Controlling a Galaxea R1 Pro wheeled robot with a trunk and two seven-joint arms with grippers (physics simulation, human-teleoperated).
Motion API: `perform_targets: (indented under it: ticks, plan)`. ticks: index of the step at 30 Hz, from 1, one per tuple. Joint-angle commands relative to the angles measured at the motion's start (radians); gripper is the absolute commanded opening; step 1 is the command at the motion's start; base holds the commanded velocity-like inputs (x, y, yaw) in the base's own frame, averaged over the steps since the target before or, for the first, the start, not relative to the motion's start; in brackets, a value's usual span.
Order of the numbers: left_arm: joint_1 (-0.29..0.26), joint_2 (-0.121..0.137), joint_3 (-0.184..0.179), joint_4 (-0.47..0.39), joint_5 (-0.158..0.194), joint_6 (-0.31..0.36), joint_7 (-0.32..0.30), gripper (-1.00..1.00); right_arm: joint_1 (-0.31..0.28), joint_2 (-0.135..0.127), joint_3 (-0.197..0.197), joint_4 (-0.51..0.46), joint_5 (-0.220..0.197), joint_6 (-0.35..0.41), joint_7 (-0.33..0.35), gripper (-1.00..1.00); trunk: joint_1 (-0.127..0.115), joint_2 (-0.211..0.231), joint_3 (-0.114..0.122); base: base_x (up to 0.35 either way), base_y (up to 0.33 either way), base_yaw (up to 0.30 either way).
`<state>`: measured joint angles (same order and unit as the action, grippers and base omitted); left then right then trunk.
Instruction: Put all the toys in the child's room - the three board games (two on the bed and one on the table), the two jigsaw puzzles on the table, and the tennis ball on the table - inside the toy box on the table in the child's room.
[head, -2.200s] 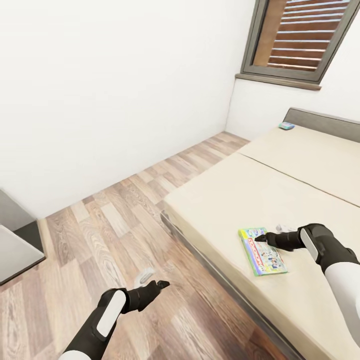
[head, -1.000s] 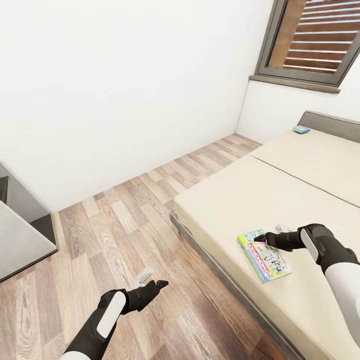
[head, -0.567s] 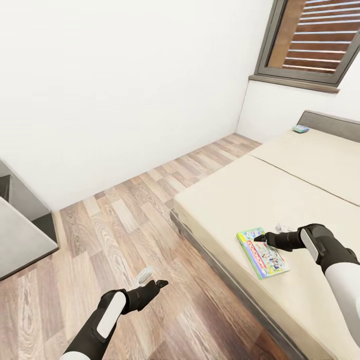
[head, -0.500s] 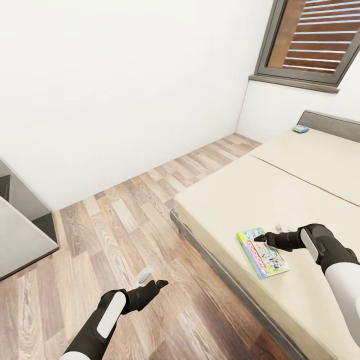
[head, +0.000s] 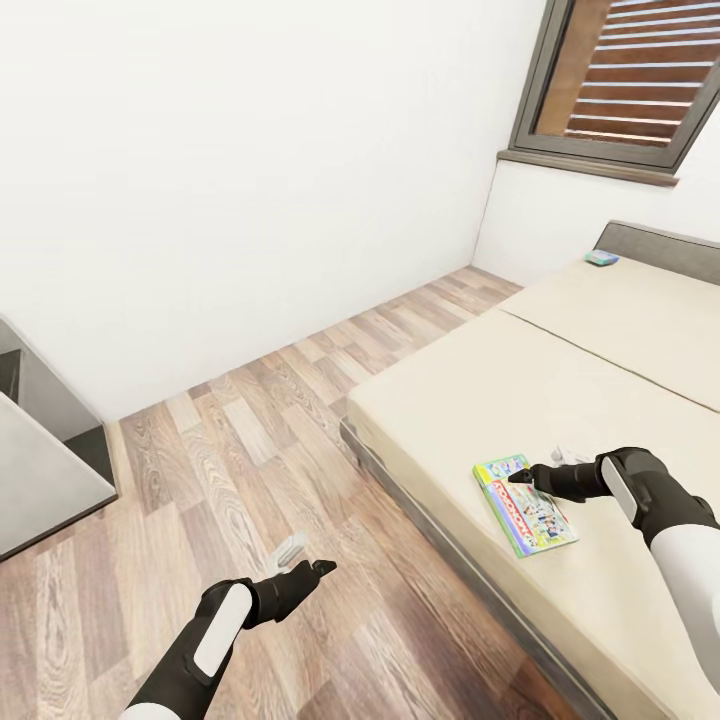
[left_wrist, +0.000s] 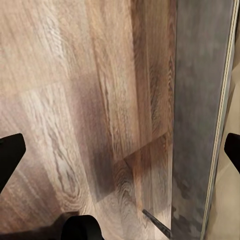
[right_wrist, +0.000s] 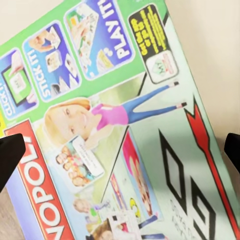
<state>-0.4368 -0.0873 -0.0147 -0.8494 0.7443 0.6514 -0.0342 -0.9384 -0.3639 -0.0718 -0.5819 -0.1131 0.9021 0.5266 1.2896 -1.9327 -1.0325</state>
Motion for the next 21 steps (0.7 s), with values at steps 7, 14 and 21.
perform_targets:
  ticks: [7,14,21]
  plan:
    - [0.000,0.000,0.001,0.000,-0.002,0.003,-0.003,1.00,0.000,-0.002,-0.002,-0.001,-0.009,0.007,-0.003,1.00,0.000,0.000,-0.001,-0.001,0.000,0.000]
    - [0.000,0.000,0.001,0.000,-0.002,0.003,-0.003,1.00,0.000,-0.004,-0.002,-0.001,-0.009,0.007,-0.003,1.00,0.000,0.000,-0.001,-0.008,0.000,0.000]
    - [0.000,0.000,0.001,0.000,-0.002,0.003,-0.003,1.00,0.000,-0.005,-0.002,-0.001,-0.010,0.007,-0.003,1.00,0.000,0.000,-0.001,-0.120,0.000,0.000]
